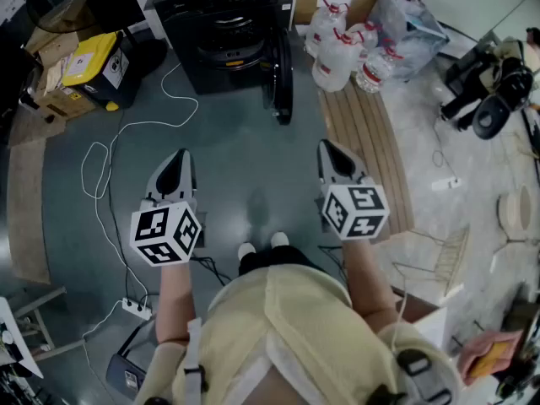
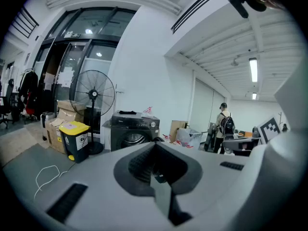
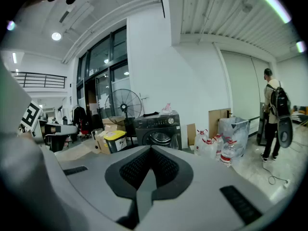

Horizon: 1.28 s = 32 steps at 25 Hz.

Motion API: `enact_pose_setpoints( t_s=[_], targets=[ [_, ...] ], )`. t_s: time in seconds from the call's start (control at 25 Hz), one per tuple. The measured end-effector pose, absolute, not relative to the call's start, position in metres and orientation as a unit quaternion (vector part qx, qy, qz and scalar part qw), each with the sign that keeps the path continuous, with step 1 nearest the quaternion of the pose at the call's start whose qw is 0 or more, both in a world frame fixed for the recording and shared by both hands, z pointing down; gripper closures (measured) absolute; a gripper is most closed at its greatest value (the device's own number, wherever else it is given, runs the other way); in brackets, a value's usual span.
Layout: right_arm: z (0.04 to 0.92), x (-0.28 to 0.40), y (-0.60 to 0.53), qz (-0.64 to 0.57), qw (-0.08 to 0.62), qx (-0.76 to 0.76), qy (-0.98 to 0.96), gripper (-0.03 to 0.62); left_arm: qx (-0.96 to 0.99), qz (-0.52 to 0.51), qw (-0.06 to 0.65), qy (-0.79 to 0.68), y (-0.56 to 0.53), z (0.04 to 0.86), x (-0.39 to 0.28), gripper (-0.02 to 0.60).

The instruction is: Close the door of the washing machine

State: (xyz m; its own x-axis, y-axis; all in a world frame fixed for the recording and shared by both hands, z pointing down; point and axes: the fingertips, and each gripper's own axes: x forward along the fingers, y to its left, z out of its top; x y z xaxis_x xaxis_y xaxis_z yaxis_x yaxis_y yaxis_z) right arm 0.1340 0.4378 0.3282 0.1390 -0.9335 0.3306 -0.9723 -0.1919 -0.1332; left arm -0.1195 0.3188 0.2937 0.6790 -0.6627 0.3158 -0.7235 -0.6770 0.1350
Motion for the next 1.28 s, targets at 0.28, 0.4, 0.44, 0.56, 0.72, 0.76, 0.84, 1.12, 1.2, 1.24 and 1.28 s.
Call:
enact_pose_setpoints(
  t_s=[0.28, 0.4, 0.44, 0.56, 0.72, 0.76, 0.84, 1.12, 1.2, 1.24, 1.28],
  targets=[
    [0.341, 0.161, 0.434, 0.189, 0.057, 0.745, -0.638, 0.589, 0.903, 0.125, 0.135, -0.388, 0.323, 0.301, -0.098, 0.577],
    [0.346, 0.164, 0.429, 0.187, 0.06, 0.736, -0.648, 0.588, 0.9, 0.127, 0.138, -0.393, 0.326, 0.304, -0.093, 0.577],
    [0.347, 0.165, 0.428, 0.188, 0.064, 0.732, -0.651, 0.588, 0.899, 0.129, 0.137, -0.395, 0.328, 0.304, -0.091, 0.577],
    [0.355, 0.167, 0.422, 0.192, 0.071, 0.719, -0.664, 0.588, 0.894, 0.132, 0.135, -0.405, 0.332, 0.306, -0.088, 0.577],
    [0.366, 0.161, 0.416, 0.198, 0.076, 0.707, -0.675, 0.586, 0.888, 0.14, 0.149, -0.412, 0.335, 0.314, -0.094, 0.577],
    [0.368, 0.161, 0.414, 0.199, 0.077, 0.706, -0.675, 0.586, 0.887, 0.141, 0.152, -0.413, 0.334, 0.316, -0.095, 0.577],
    [0.37, 0.164, 0.408, 0.201, 0.075, 0.707, -0.674, 0.586, 0.885, 0.144, 0.153, -0.416, 0.33, 0.318, -0.095, 0.577],
    [0.379, 0.166, 0.379, 0.219, 0.073, 0.709, -0.667, 0.503, 0.885, 0.152, 0.159, -0.41, 0.296, 0.331, -0.092, 0.577],
    [0.382, 0.169, 0.368, 0.223, 0.074, 0.712, -0.661, 0.493, 0.887, 0.152, 0.161, -0.406, 0.282, 0.335, -0.09, 0.577],
    [0.382, 0.17, 0.362, 0.224, 0.074, 0.714, -0.659, 0.486, 0.887, 0.152, 0.163, -0.404, 0.274, 0.337, -0.089, 0.577],
    [0.383, 0.172, 0.355, 0.226, 0.076, 0.716, -0.657, 0.478, 0.888, 0.152, 0.165, -0.402, 0.266, 0.338, -0.089, 0.577]
  ],
)
